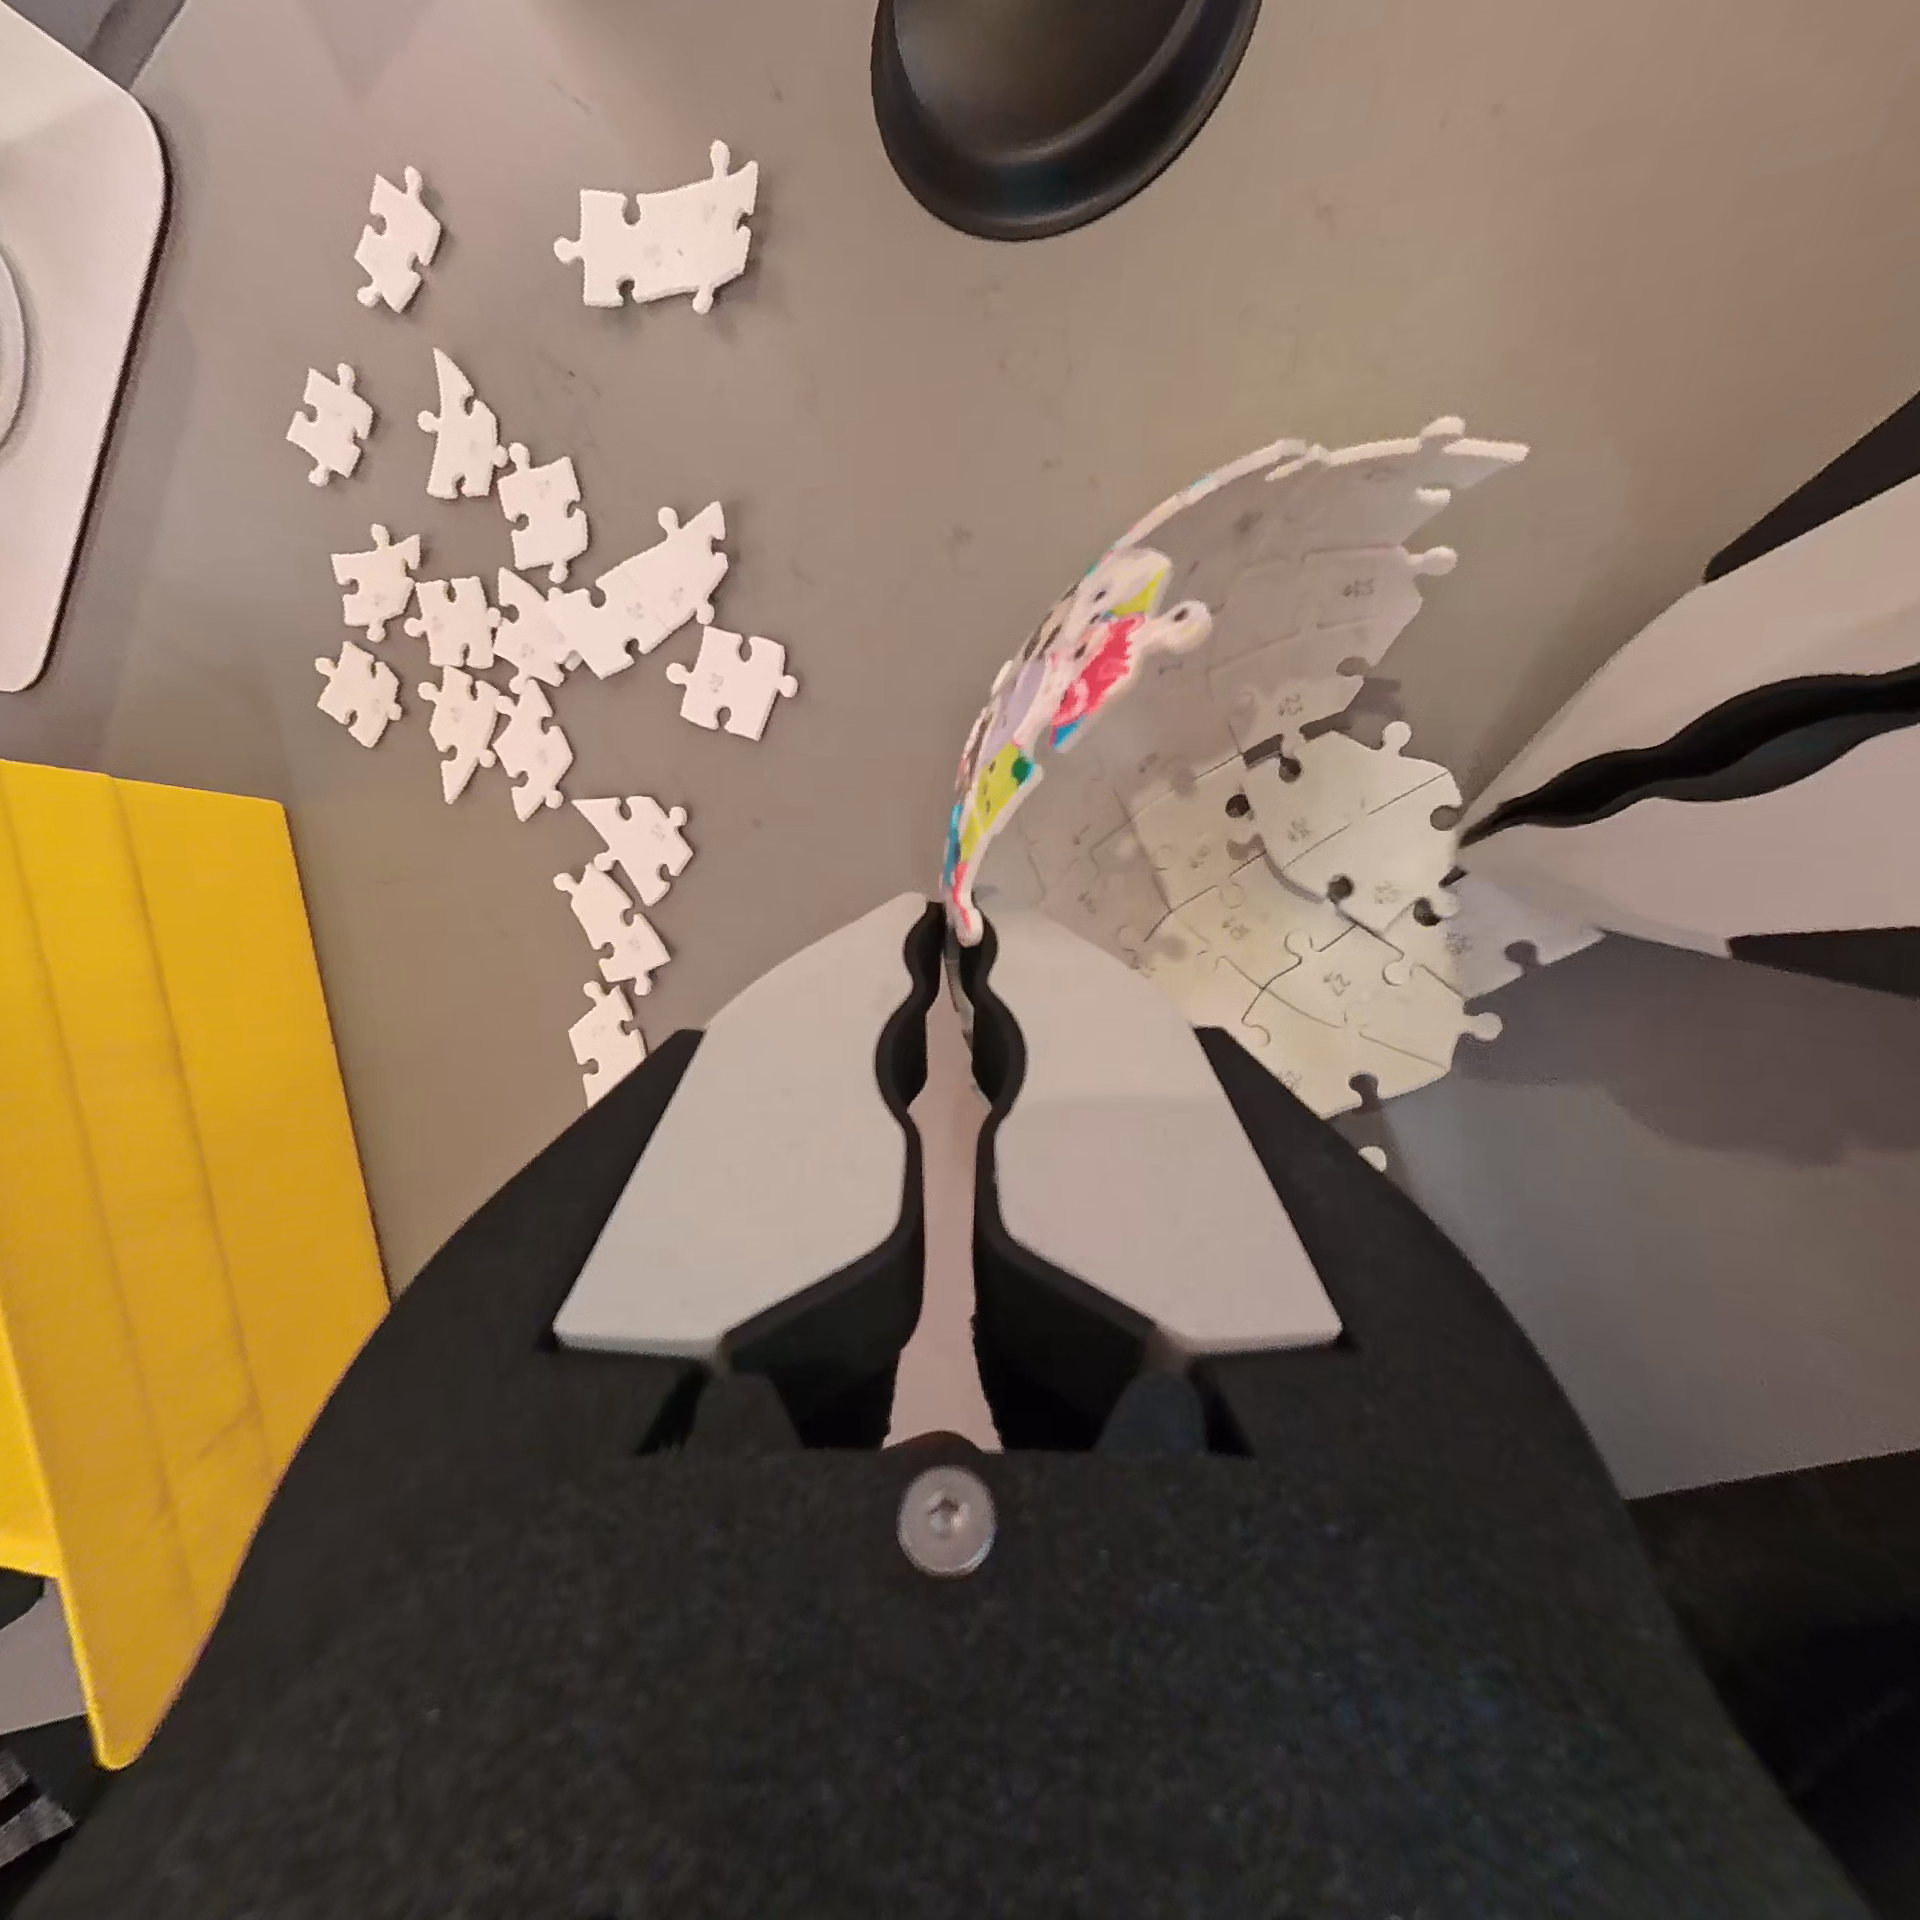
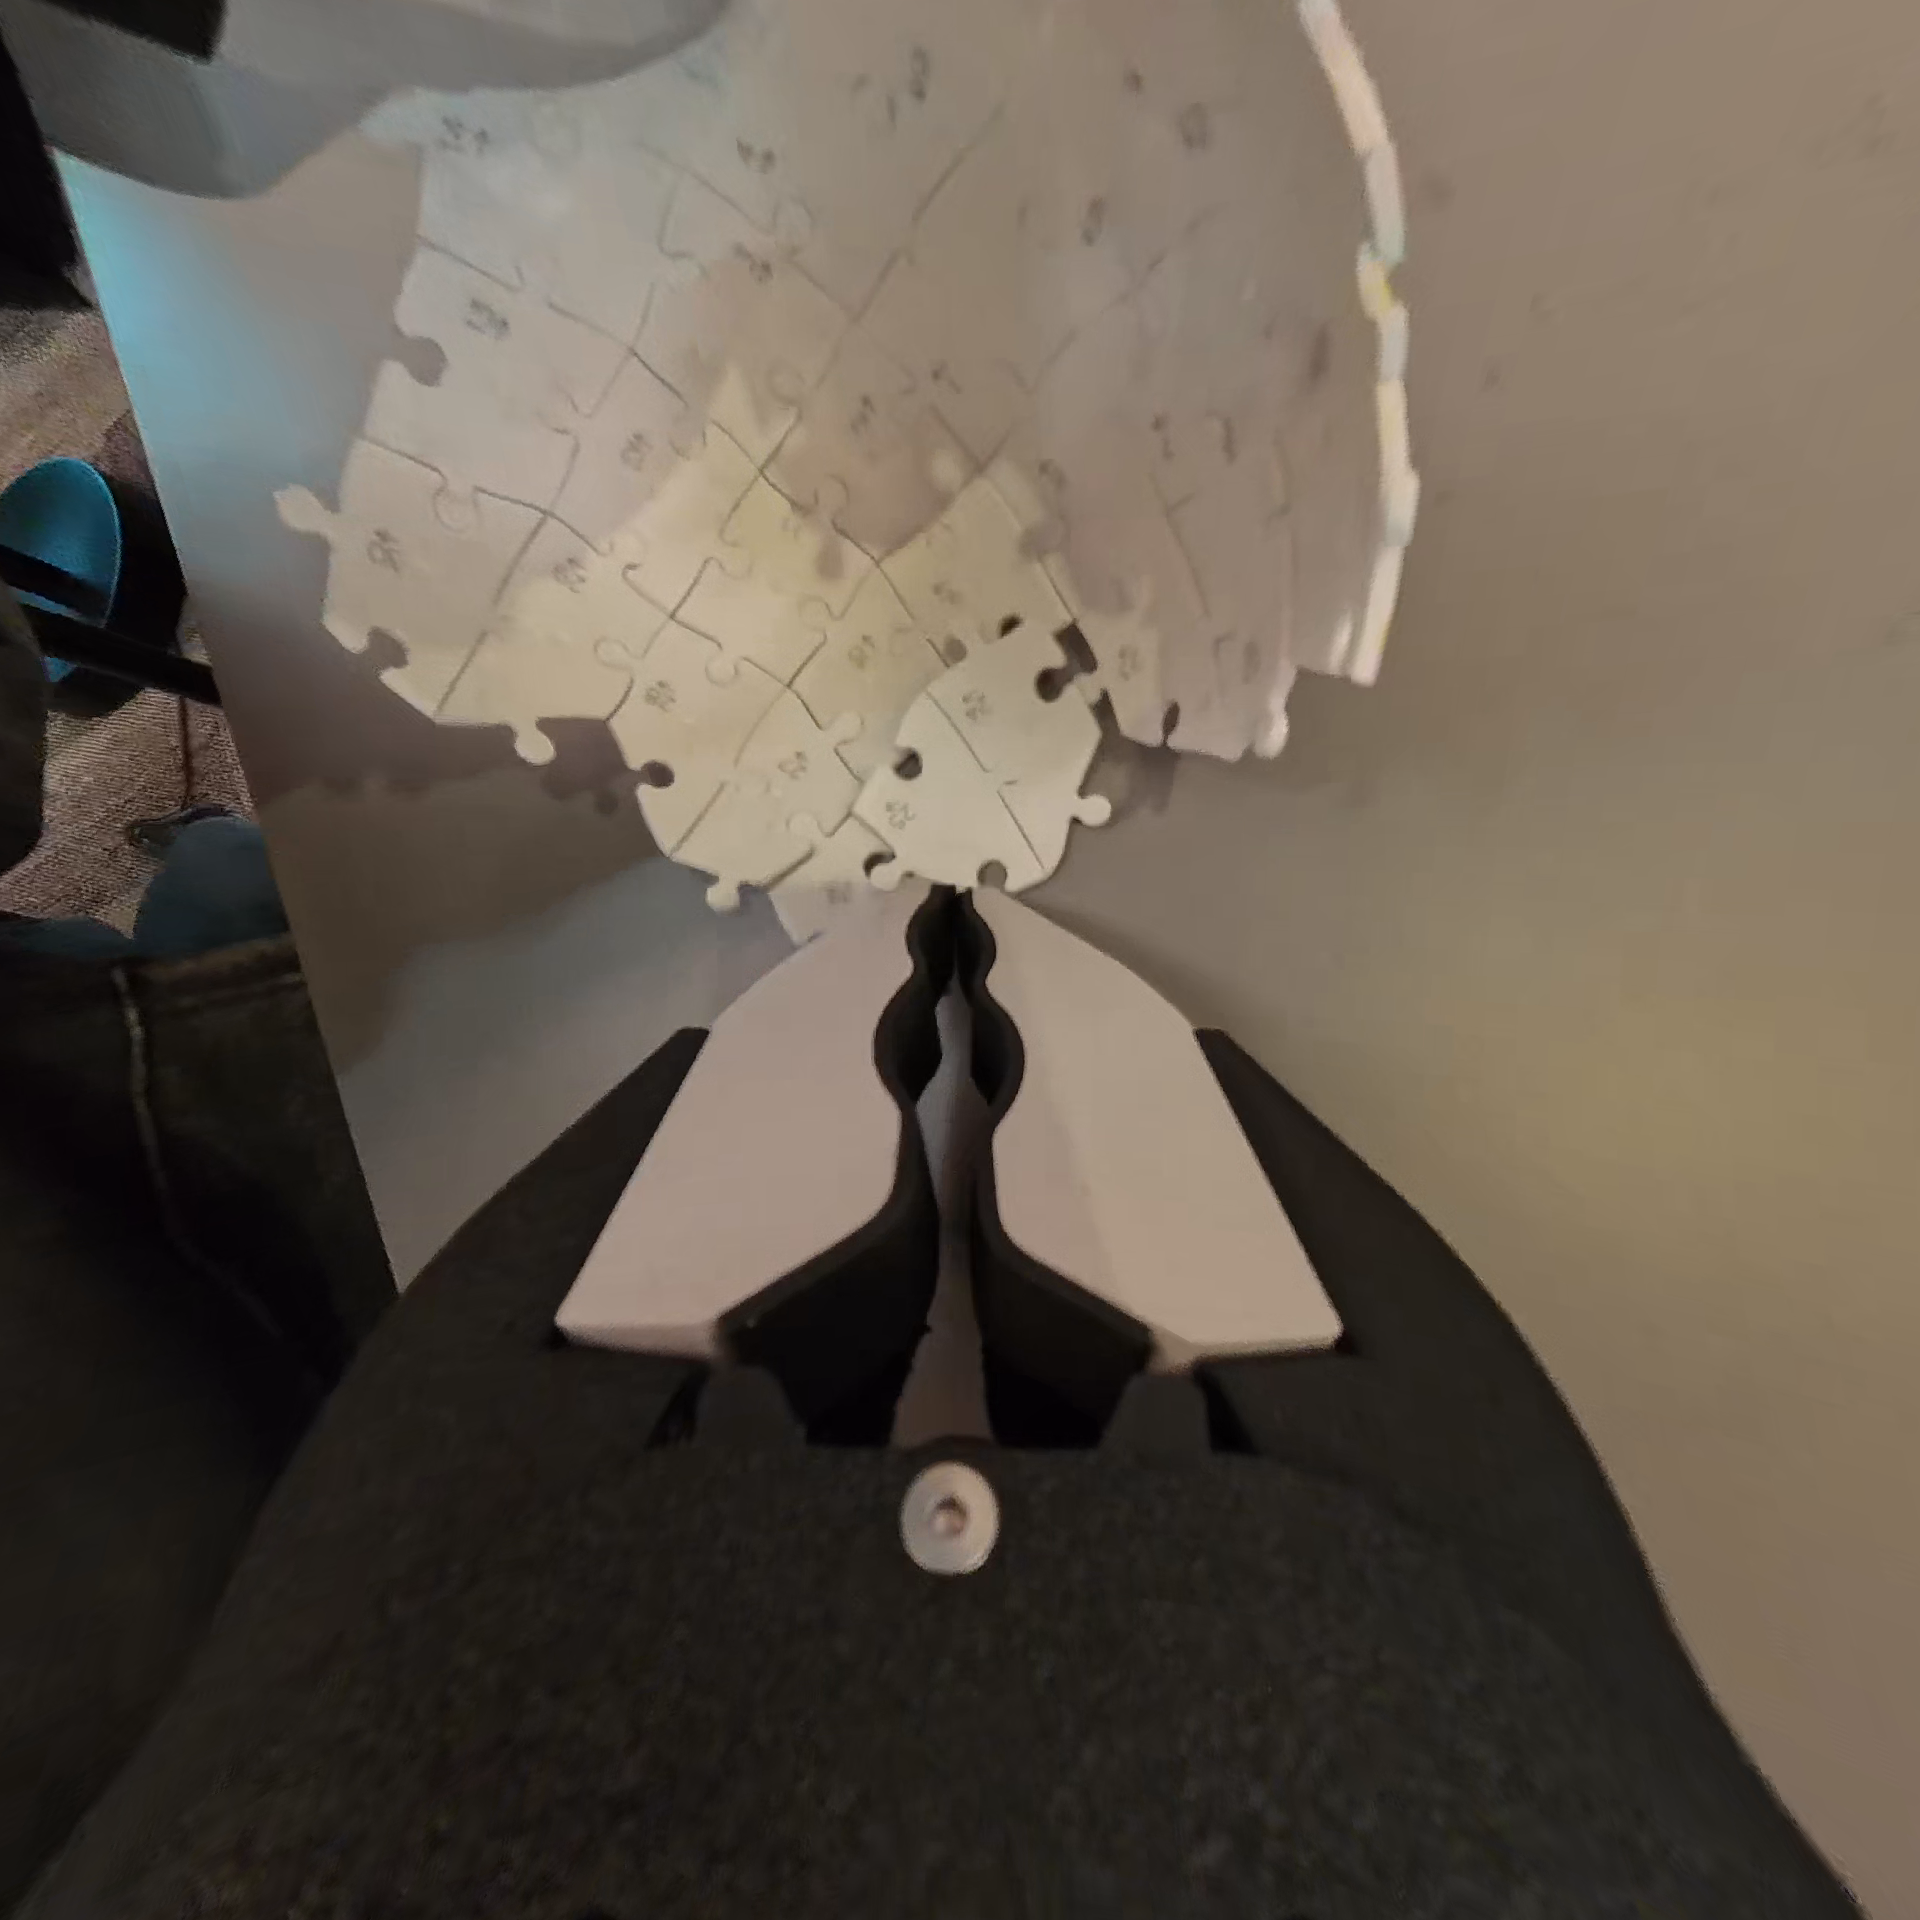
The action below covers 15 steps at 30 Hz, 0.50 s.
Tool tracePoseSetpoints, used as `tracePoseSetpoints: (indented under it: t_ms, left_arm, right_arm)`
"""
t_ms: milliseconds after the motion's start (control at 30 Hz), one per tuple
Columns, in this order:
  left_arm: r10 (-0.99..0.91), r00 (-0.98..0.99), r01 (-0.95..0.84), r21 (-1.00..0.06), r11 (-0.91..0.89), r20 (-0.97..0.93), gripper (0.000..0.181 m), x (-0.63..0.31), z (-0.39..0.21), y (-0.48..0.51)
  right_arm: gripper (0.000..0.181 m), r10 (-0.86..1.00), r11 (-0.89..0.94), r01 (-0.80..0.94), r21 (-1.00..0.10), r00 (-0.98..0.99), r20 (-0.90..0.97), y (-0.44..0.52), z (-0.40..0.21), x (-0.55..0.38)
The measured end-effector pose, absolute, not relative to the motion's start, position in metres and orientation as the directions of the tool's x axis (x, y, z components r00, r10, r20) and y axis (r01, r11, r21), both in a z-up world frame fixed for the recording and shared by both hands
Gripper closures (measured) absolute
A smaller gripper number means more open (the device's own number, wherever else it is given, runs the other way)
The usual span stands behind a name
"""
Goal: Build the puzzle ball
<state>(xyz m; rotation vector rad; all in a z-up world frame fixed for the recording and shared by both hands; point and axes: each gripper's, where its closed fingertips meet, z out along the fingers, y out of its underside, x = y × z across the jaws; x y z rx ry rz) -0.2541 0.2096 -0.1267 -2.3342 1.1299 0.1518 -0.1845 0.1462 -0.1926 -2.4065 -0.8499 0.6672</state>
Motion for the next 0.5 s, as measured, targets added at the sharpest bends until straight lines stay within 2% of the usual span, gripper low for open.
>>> tracePoseSetpoints:
  t_ms: [300,433,500]
  left_arm:
    - [-0.700,0.631,-0.765,-0.418,-0.489,-0.334,0.179,-0.252,-0.126,0.207]
    - [-0.704,0.626,-0.769,-0.416,-0.485,-0.335,0.179,-0.251,-0.126,0.207]
    - [-0.705,0.625,-0.770,-0.416,-0.484,-0.336,0.179,-0.251,-0.125,0.208]
  right_arm:
    - [0.181,0.690,-0.648,0.431,-0.628,0.681,-0.246,0.153,-0.183,-0.188]
    - [0.181,0.753,-0.515,0.491,-0.702,0.651,-0.097,0.167,-0.177,-0.196]
    - [0.181,0.759,-0.496,0.524,-0.692,0.649,-0.053,0.171,-0.183,-0.199]
